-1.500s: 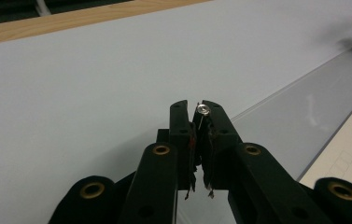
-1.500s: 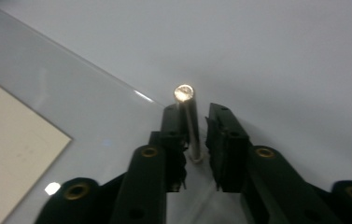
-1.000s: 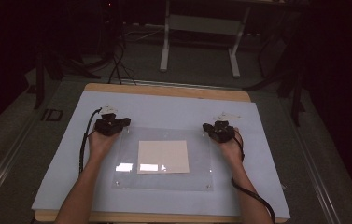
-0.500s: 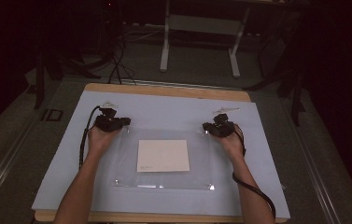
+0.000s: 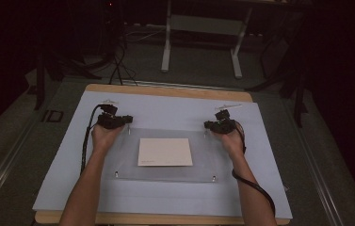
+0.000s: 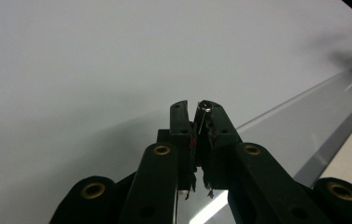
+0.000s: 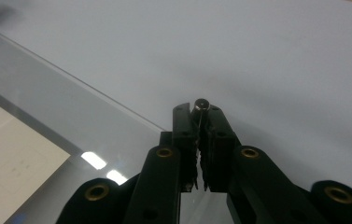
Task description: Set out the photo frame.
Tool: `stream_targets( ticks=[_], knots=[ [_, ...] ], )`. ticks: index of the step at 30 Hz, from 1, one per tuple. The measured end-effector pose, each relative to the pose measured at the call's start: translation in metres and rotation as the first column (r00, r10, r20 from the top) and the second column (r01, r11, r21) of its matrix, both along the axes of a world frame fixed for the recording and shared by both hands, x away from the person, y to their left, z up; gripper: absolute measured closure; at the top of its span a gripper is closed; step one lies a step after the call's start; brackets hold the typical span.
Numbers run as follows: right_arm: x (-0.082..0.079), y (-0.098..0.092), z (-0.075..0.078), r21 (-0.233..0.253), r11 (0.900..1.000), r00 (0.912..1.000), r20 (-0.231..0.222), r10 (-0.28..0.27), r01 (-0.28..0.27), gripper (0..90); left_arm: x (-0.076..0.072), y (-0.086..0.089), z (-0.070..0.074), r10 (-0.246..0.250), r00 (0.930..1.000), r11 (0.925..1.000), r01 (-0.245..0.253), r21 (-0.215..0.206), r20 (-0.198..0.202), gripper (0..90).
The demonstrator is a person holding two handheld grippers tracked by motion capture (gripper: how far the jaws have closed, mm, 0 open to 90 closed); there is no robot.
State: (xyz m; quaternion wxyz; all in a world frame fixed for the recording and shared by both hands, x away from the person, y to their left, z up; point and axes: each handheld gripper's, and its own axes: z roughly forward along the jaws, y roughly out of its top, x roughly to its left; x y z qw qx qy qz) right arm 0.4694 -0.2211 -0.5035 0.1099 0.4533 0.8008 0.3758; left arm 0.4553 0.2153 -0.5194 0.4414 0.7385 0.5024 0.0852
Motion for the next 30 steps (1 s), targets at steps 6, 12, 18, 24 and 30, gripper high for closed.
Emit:
stream_targets(
  ticks=[6, 12, 18, 24, 30],
  knots=[
    [0.003, -0.001, 0.000, 0.020, 1.000, 0.9998, -0.016, -0.012, 0.012, 85.1, 0.004, 0.000, -0.002, 0.040, 0.9987, 0.9980, -0.041, -0.049, -0.031, 84.2],
    [0.007, 0.001, 0.001, 0.009, 1.000, 0.9992, -0.032, -0.025, 0.025, 83.8, 0.009, -0.001, -0.002, 0.067, 0.9953, 0.9954, -0.072, -0.064, -0.070, 84.2],
    [0.002, 0.003, 0.006, -0.025, 0.999, 0.9992, -0.014, -0.038, 0.038, 66.3, 0.015, -0.002, -0.001, 0.086, 0.9892, 0.9933, -0.094, -0.067, -0.119, 84.4],
    [-0.013, -0.001, 0.025, -0.015, 1.000, 0.9989, 0.044, -0.019, 0.020, 59.2, 0.018, -0.001, -0.002, 0.091, 0.9869, 0.9914, -0.103, -0.081, -0.133, 84.6],
    [-0.033, -0.003, 0.048, 0.048, 0.997, 0.9955, 0.080, 0.052, -0.056, 58.9, 0.019, -0.002, -0.003, 0.092, 0.9862, 0.9911, -0.104, -0.083, -0.137, 84.5]
  ],
)
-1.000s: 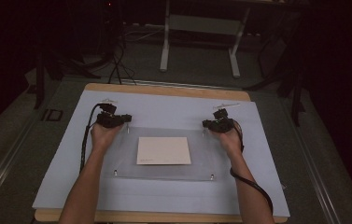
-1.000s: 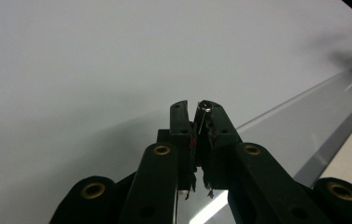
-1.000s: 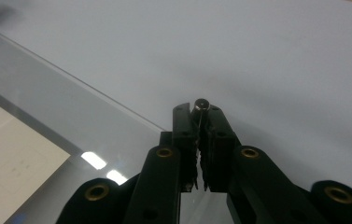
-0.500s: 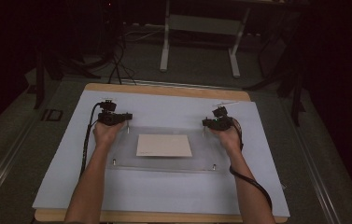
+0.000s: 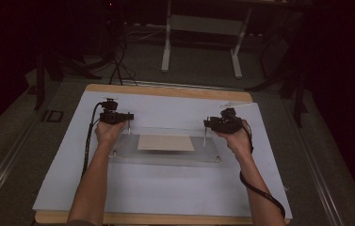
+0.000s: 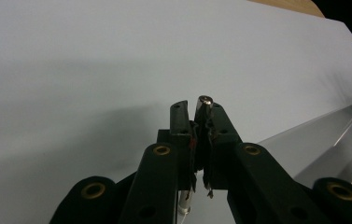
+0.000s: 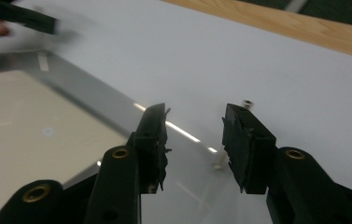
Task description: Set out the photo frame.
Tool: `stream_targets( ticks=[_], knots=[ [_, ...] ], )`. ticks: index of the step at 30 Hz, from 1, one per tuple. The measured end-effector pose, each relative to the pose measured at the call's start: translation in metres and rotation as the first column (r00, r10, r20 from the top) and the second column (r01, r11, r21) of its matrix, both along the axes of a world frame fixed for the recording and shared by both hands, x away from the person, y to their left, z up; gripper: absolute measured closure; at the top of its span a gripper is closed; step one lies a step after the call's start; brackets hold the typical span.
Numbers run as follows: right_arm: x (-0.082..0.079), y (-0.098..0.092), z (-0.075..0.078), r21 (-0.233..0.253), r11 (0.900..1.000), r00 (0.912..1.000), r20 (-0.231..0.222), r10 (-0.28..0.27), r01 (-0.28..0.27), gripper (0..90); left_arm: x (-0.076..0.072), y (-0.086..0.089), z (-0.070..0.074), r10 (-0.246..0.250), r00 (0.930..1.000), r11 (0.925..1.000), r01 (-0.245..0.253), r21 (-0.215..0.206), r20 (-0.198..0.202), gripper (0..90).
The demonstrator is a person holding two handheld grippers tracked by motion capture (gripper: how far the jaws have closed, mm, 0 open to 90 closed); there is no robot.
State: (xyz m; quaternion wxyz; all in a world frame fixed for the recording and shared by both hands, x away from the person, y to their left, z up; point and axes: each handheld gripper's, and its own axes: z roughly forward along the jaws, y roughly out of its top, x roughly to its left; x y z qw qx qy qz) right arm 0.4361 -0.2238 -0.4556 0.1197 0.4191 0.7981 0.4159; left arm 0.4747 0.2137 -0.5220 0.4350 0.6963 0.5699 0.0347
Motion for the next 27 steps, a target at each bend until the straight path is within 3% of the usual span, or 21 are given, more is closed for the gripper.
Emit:
stream_targets(
  ticks=[6, 8, 12, 14, 19, 20, 21, 22, 23, 26, 27],
  knots=[
    [-0.018, 0.003, 0.012, 0.041, 0.997, 0.9975, 0.024, 0.066, -0.067, 60.7, 0.001, 0.001, -0.001, -0.006, 1.0000, 1.0000, 0.006, -0.005, -0.005, 84.5],
    [-0.032, 0.008, 0.021, 0.055, 0.991, 0.9918, 0.049, 0.118, -0.121, 62.4, 0.001, 0.001, -0.001, -0.005, 1.0000, 1.0000, 0.005, -0.006, -0.005, 84.6],
    [-0.042, 0.013, 0.027, 0.059, 0.985, 0.9858, 0.057, 0.158, -0.161, 65.6, 0.002, 0.001, -0.001, 0.003, 0.9999, 0.9999, -0.003, -0.011, -0.010, 84.6],
    [-0.056, 0.018, 0.035, 0.061, 0.976, 0.9763, 0.070, 0.205, -0.209, 68.2, 0.002, 0.000, -0.001, 0.008, 0.9998, 0.9999, -0.008, -0.010, -0.018, 84.6],
    [-0.066, 0.019, 0.042, 0.092, 0.967, 0.9697, 0.079, 0.231, -0.238, 73.3, 0.003, 0.000, -0.001, 0.015, 0.9997, 0.9998, -0.016, -0.014, -0.021, 84.6],
    [-0.071, 0.019, 0.045, 0.102, 0.962, 0.9658, 0.090, 0.243, -0.252, 77.3, 0.003, 0.000, -0.001, 0.015, 0.9997, 0.9998, -0.015, -0.014, -0.021, 84.6],
    [-0.082, 0.020, 0.051, 0.099, 0.957, 0.9583, 0.112, 0.263, -0.274, 87.6, 0.004, 0.000, -0.002, 0.016, 0.9996, 0.9997, -0.016, -0.019, -0.021, 84.6],
    [-0.082, 0.020, 0.051, 0.099, 0.957, 0.9583, 0.112, 0.263, -0.274, 87.6, 0.004, 0.000, -0.002, 0.016, 0.9996, 0.9997, -0.016, -0.019, -0.021, 84.6],
    [-0.091, 0.022, 0.054, 0.088, 0.950, 0.9497, 0.127, 0.286, -0.298, 89.8, 0.004, 0.000, -0.002, 0.016, 0.9996, 0.9997, -0.016, -0.018, -0.021, 84.6],
    [-0.099, 0.026, 0.056, 0.076, 0.945, 0.9422, 0.133, 0.308, -0.319, 90.0, 0.004, 0.000, -0.001, 0.016, 0.9996, 0.9997, -0.016, -0.016, -0.024, 84.7],
    [-0.108, 0.030, 0.056, 0.065, 0.940, 0.9354, 0.142, 0.324, -0.335, 90.0, 0.005, -0.001, 0.000, 0.013, 0.9995, 0.9999, -0.013, 0.001, -0.028, 84.7]
  ],
)
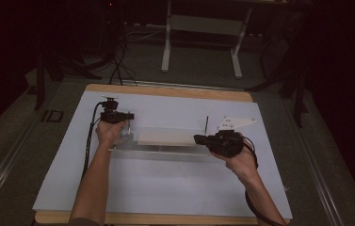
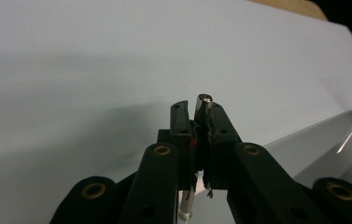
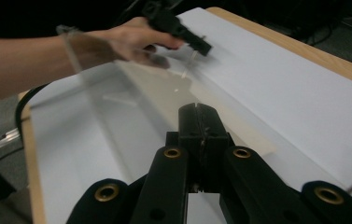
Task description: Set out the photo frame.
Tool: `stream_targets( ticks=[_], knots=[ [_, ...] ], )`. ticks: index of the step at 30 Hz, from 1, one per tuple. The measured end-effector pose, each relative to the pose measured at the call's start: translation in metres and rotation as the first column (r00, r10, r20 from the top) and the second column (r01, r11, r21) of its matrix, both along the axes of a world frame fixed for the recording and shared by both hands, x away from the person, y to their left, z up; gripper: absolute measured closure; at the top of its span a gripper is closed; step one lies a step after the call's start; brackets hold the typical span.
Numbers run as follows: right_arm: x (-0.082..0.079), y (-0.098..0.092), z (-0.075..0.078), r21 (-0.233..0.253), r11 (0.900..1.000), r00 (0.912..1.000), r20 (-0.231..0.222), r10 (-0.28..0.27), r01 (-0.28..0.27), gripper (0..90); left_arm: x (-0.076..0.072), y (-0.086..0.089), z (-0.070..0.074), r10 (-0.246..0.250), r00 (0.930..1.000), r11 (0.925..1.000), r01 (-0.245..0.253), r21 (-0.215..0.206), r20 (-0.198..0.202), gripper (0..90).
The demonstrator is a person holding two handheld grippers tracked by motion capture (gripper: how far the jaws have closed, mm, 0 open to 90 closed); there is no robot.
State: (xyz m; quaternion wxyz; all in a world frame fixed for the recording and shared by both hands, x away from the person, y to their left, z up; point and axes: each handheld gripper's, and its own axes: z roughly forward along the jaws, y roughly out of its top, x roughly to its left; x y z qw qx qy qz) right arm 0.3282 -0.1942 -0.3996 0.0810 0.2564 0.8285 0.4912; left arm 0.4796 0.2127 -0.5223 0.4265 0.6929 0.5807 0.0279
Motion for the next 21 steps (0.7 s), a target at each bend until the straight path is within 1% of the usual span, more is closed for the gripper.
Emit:
stream_targets(
  ticks=[1, 4, 5, 6, 7, 8, 9, 10, 11, 12, 13, 14, 15, 16, 17, 18, 19, 20, 21],
  knots=[
    [0.000, 0.000, 0.000, 0.000, 1.000, 1.0000, 0.000, 0.000, 0.000, 90.0, 0.000, 0.000, 0.000, 0.000, 1.0000, 1.0000, 0.000, 0.000, 0.000, 84.8],
    [-0.015, 0.007, -0.002, 0.006, 1.000, 0.9995, 0.014, 0.030, -0.030, 90.0, 0.001, 0.000, 0.000, 0.000, 1.0000, 1.0000, 0.000, 0.004, -0.003, 84.8],
    [-0.015, 0.007, -0.002, 0.006, 1.000, 0.9995, 0.014, 0.030, -0.030, 90.0, 0.001, 0.000, 0.000, 0.000, 1.0000, 1.0000, 0.000, 0.004, -0.003, 84.8],
    [-0.021, 0.009, -0.004, 0.013, 0.999, 0.9990, 0.018, 0.041, -0.042, 90.0, 0.001, 0.000, 0.000, 0.000, 1.0000, 1.0000, 0.000, 0.002, -0.003, 84.8],
    [-0.021, 0.009, -0.004, 0.013, 0.999, 0.9990, 0.018, 0.041, -0.042, 90.0, 0.001, 0.000, 0.000, 0.000, 1.0000, 1.0000, 0.000, 0.002, -0.003, 84.8],
    [-0.026, 0.011, -0.008, 0.025, 0.999, 0.9988, 0.020, 0.045, -0.046, 90.0, 0.001, 0.000, 0.000, 0.000, 1.0000, 1.0000, 0.000, 0.003, -0.002, 84.8],
    [-0.026, 0.011, -0.008, 0.025, 0.999, 0.9988, 0.020, 0.045, -0.046, 90.0, 0.001, 0.000, 0.000, 0.000, 1.0000, 1.0000, 0.000, 0.003, -0.002, 84.8],
    [-0.030, 0.012, -0.010, 0.042, 0.998, 0.9987, 0.018, 0.048, -0.049, 90.0, 0.001, 0.000, 0.000, 0.000, 1.0000, 1.0000, 0.000, 0.002, -0.002, 84.8],
    [-0.030, 0.012, -0.010, 0.042, 0.998, 0.9987, 0.018, 0.048, -0.049, 90.0, 0.001, 0.000, 0.000, -0.002, 1.0000, 1.0000, 0.002, 0.000, -0.004, 84.8],
    [-0.034, 0.013, -0.013, 0.053, 0.997, 0.9978, 0.023, 0.062, -0.064, 90.0, 0.001, 0.000, 0.000, -0.002, 1.0000, 1.0000, 0.002, 0.003, -0.003, 84.8],
    [-0.034, 0.013, -0.013, 0.053, 0.997, 0.9978, 0.023, 0.062, -0.064, 90.0, 0.001, 0.000, 0.000, -0.002, 1.0000, 1.0000, 0.002, 0.003, -0.003, 84.8],
    [-0.037, 0.016, -0.019, 0.050, 0.997, 0.9977, 0.021, 0.065, -0.066, 90.0, 0.001, 0.000, 0.000, 0.000, 1.0000, 1.0000, 0.000, 0.000, -0.006, 84.8],
    [-0.037, 0.016, -0.019, 0.050, 0.997, 0.9977, 0.021, 0.065, -0.066, 90.0, 0.001, 0.000, 0.000, 0.000, 1.0000, 1.0000, 0.000, 0.000, -0.006, 84.8],
    [-0.041, 0.019, -0.025, 0.056, 0.995, 0.9965, 0.016, 0.082, -0.083, 90.0, 0.001, 0.000, 0.000, -0.003, 1.0000, 1.0000, 0.003, -0.002, -0.005, 84.7],
    [-0.041, 0.019, -0.025, 0.056, 0.995, 0.9965, 0.016, 0.082, -0.083, 90.0, 0.001, 0.000, 0.000, -0.003, 1.0000, 1.0000, 0.003, -0.002, -0.005, 84.7],
    [-0.044, 0.025, -0.031, 0.027, 0.997, 0.9970, 0.027, 0.073, -0.074, 90.0, 0.001, 0.000, 0.000, -0.003, 1.0000, 1.0000, 0.003, -0.004, -0.005, 84.7],
    [-0.044, 0.025, -0.031, 0.027, 0.997, 0.9970, 0.027, 0.073, -0.074, 90.0, 0.001, 0.000, 0.000, -0.003, 1.0000, 1.0000, 0.003, -0.004, -0.005, 84.7],
    [-0.045, 0.030, -0.036, -0.005, 0.998, 0.9974, 0.045, 0.057, -0.057, 90.0, 0.001, 0.000, 0.000, -0.003, 1.0000, 1.0000, 0.003, -0.005, -0.006, 84.7],
    [-0.045, 0.030, -0.036, -0.005, 0.998, 0.9974, 0.045, 0.057, -0.057, 90.0, 0.001, 0.000, 0.000, -0.003, 1.0000, 1.0000, 0.003, -0.005, -0.006, 84.7]
  ],
)
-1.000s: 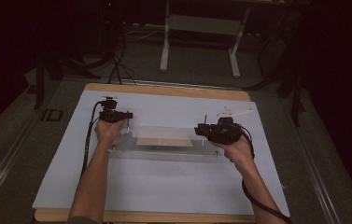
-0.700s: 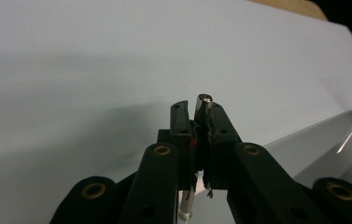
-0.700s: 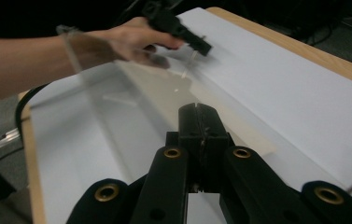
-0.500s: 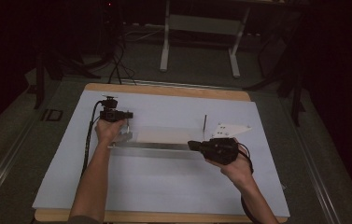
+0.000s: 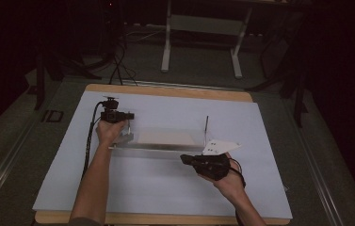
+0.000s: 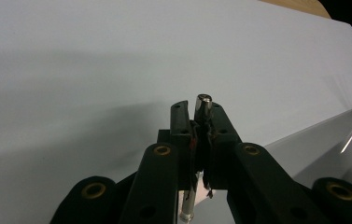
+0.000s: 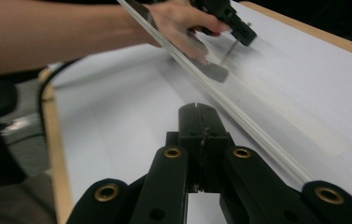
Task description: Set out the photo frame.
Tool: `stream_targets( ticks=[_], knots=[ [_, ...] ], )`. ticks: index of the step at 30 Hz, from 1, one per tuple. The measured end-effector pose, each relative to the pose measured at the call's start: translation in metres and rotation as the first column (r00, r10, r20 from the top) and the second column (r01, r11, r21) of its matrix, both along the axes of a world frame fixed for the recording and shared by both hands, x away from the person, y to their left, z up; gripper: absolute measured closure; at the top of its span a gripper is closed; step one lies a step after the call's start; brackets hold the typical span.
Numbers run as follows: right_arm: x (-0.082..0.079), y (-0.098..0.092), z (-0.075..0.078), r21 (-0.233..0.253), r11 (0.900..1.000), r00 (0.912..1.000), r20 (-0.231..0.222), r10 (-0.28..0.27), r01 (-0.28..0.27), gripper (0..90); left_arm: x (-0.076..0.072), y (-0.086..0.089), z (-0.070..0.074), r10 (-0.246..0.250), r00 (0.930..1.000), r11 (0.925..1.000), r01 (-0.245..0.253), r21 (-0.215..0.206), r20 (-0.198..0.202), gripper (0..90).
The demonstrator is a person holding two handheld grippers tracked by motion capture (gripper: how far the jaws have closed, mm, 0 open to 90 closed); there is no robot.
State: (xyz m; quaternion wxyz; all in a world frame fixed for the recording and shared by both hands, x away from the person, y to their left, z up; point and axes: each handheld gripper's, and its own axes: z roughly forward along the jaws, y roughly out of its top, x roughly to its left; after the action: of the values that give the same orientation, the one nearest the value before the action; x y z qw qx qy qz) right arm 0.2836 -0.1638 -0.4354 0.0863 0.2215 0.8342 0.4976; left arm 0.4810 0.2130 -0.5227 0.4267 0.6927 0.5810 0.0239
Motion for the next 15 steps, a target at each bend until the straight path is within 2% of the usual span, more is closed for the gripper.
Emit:
stream_targets(
  ticks=[2, 3, 6, 7, 10, 11, 15],
  knots=[
    [0.000, 0.005, -0.005, -0.003, 1.000, 0.9999, 0.015, -0.004, 0.004, 90.0, 0.000, 0.000, 0.000, -0.001, 1.0000, 1.0000, 0.001, -0.004, -0.003, 84.6],
    [0.000, 0.010, -0.009, -0.028, 0.999, 0.9992, 0.034, -0.021, 0.022, 90.0, 0.000, 0.001, 0.000, -0.001, 1.0000, 1.0000, 0.001, -0.006, -0.005, 84.5],
    [0.000, 0.014, -0.013, -0.039, 0.998, 0.9984, 0.043, -0.037, 0.039, 90.0, 0.000, 0.001, 0.000, -0.002, 1.0000, 1.0000, 0.002, -0.007, -0.006, 84.4],
    [0.000, 0.017, -0.015, -0.050, 0.997, 0.9957, 0.069, -0.061, 0.065, 90.0, 0.000, 0.001, 0.000, -0.003, 1.0000, 1.0000, 0.003, -0.008, -0.005, 84.5],
    [-0.001, 0.018, -0.015, -0.048, 0.996, 0.9946, 0.079, -0.067, 0.071, 90.0, -0.001, 0.001, -0.001, -0.001, 1.0000, 1.0000, 0.001, -0.006, 0.007, 84.3],
    [-0.002, 0.018, -0.014, -0.042, 0.995, 0.9913, 0.099, -0.087, 0.092, 90.0, -0.002, 0.000, -0.001, 0.004, 0.9999, 1.0000, -0.004, -0.003, 0.013, 84.3],
    [-0.002, 0.020, -0.013, -0.037, 0.992, 0.9859, 0.124, -0.112, 0.117, 90.0, -0.002, 0.000, -0.001, 0.011, 0.9999, 0.9999, -0.011, -0.010, 0.009, 83.9]
  ],
)
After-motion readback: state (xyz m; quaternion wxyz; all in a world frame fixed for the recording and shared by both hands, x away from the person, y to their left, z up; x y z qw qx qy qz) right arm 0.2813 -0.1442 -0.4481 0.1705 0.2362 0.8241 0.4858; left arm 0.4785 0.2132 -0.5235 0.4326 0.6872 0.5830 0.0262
